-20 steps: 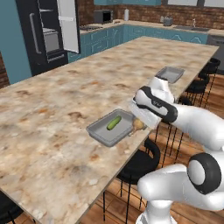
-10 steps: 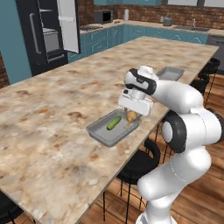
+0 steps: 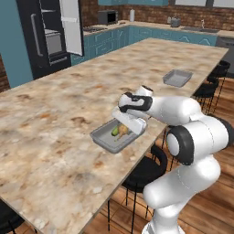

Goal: Place the cold items (cucumber and onion) from the fridge in one tupperware on the dining counter. Place the warm items (hot dog and kebab skewer) in the stove area in another tupperware.

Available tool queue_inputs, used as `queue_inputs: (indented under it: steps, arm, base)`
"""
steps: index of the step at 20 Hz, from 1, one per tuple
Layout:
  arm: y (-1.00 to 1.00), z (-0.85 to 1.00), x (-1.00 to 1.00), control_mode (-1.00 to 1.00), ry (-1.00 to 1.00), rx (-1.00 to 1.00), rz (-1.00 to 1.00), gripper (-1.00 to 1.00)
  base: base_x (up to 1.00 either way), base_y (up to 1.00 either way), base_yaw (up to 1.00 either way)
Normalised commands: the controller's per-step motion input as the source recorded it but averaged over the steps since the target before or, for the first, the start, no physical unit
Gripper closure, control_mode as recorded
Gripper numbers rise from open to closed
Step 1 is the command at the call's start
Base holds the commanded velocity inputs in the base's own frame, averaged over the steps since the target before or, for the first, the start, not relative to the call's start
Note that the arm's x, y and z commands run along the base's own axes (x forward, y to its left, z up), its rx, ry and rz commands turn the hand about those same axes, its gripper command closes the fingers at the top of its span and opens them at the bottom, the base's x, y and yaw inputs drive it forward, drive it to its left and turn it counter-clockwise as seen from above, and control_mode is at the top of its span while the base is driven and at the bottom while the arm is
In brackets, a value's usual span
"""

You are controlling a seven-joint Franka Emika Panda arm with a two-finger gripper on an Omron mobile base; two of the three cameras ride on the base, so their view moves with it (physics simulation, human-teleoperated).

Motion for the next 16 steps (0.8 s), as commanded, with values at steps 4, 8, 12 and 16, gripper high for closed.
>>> queue_inputs:
  steps: [4,8,12,16]
  arm:
    - [-0.06,-0.31,0.85,-1.0,0.01,0.0,0.0,1.0]
    - [0.0,-0.01,1.0,-1.0,0.1,0.0,0.05,1.0]
    - [0.26,-0.42,0.77,-1.0,0.09,-0.04,0.03,1.0]
    - [0.54,-0.68,0.47,-1.0,0.07,-0.14,0.0,1.0]
  base:
    - [0.0,0.0,0.0]
    - [0.0,0.0,0.0]
    - [0.0,0.0,0.0]
    - [0.0,0.0,0.0]
